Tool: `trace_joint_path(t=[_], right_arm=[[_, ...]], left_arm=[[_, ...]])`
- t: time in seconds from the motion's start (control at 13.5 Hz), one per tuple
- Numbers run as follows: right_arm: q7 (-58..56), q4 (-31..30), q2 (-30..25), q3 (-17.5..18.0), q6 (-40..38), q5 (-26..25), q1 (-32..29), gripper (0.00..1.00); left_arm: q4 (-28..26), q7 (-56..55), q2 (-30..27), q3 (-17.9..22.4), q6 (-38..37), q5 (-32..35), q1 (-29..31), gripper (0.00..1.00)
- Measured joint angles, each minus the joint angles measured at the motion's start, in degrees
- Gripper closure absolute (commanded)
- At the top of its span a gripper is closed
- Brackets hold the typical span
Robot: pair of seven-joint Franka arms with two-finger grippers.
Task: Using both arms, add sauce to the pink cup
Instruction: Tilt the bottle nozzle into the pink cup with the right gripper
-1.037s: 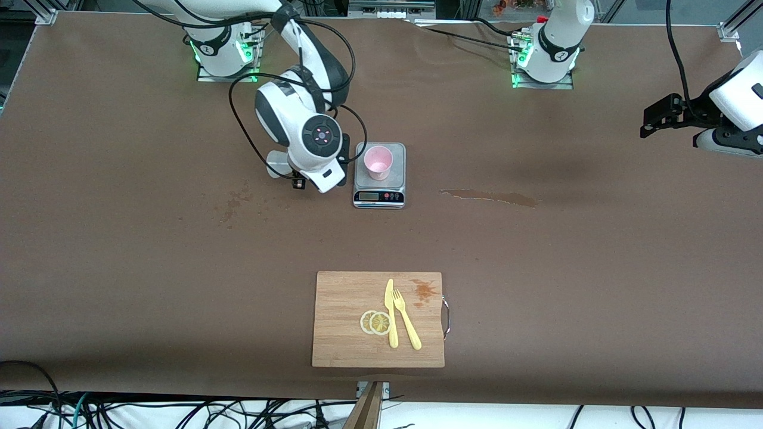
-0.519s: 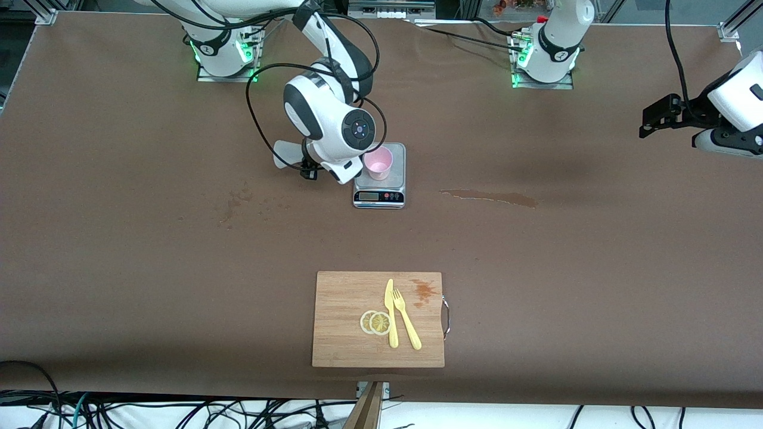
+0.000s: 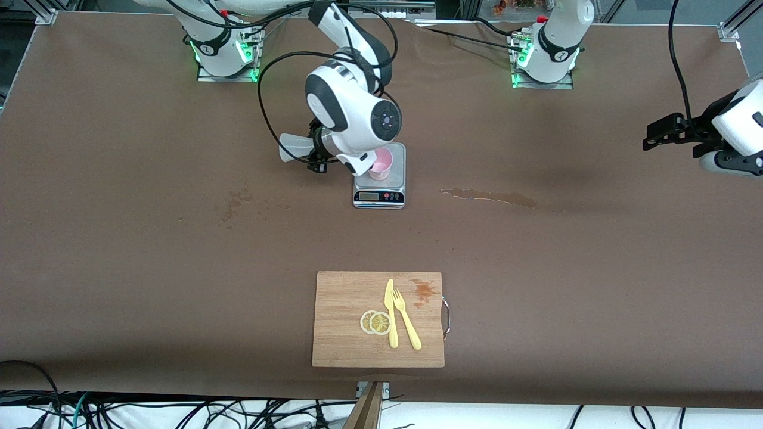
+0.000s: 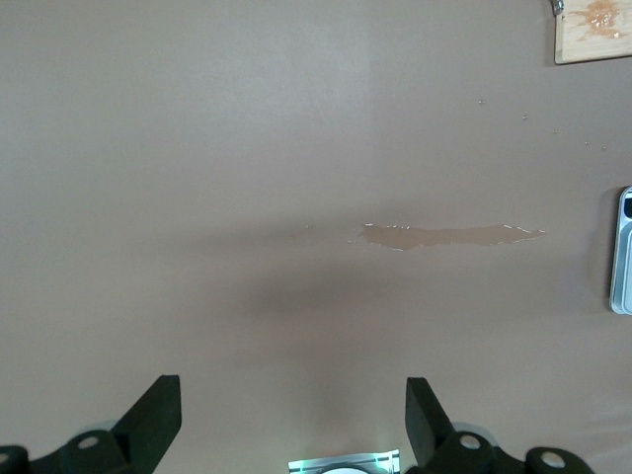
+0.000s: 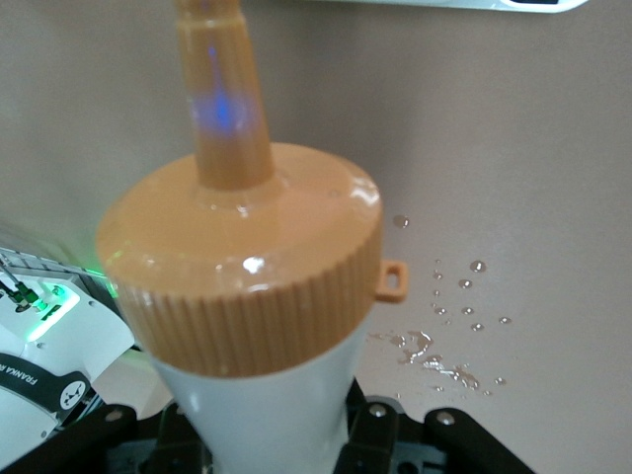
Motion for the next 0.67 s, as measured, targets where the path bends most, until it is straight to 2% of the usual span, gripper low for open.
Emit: trace_joint_path(t=[0.44, 0.67], right_arm=[[1.3, 4.0, 3.1, 0.0, -2.5, -2.0, 0.8, 0.87], [1.4, 6.3, 4.6, 0.0, -3.4, -2.2, 0.8, 0.87]], left_arm=[[-0.1, 0.0, 0.1, -1.0, 0.0, 0.0, -0.4, 0.0], [-0.2, 0.0, 1.1, -1.7, 2.5, 0.0, -0.5, 0.0]])
